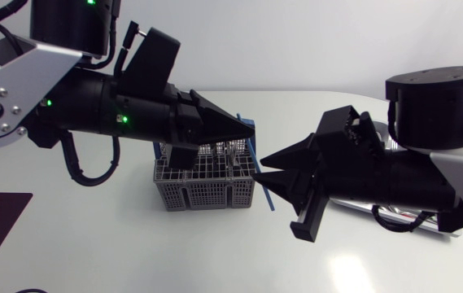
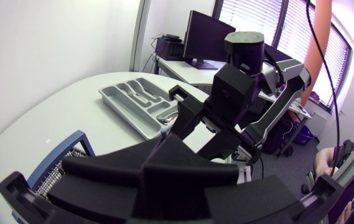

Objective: Unload the cutlery basket into the drawer organizer.

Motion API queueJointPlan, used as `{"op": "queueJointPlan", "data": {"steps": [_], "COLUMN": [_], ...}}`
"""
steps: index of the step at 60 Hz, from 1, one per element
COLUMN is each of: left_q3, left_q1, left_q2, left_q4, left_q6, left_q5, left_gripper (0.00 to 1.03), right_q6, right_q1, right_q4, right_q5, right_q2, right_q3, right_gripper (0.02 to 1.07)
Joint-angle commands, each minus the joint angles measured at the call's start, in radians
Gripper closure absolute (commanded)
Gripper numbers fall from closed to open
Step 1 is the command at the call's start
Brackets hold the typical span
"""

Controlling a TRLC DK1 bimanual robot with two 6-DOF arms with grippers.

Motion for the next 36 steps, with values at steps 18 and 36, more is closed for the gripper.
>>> {"op": "queueJointPlan", "data": {"steps": [18,36], "left_q3": [0.028,0.104], "left_q1": [0.008,0.098], "left_q2": [0.013,0.004], "left_q4": [0.011,0.018], "left_q6": [-0.005,-0.057], "left_q5": [0.013,0.013], "left_gripper": [0.87,0.1], "right_q6": [0.024,0.01], "right_q1": [-0.004,-0.059], "right_q4": [-0.018,-0.087], "right_q5": [-0.015,-0.02], "right_q2": [0.024,-0.002], "right_q3": [0.007,-0.007], "right_gripper": [1.02,1.02]}}
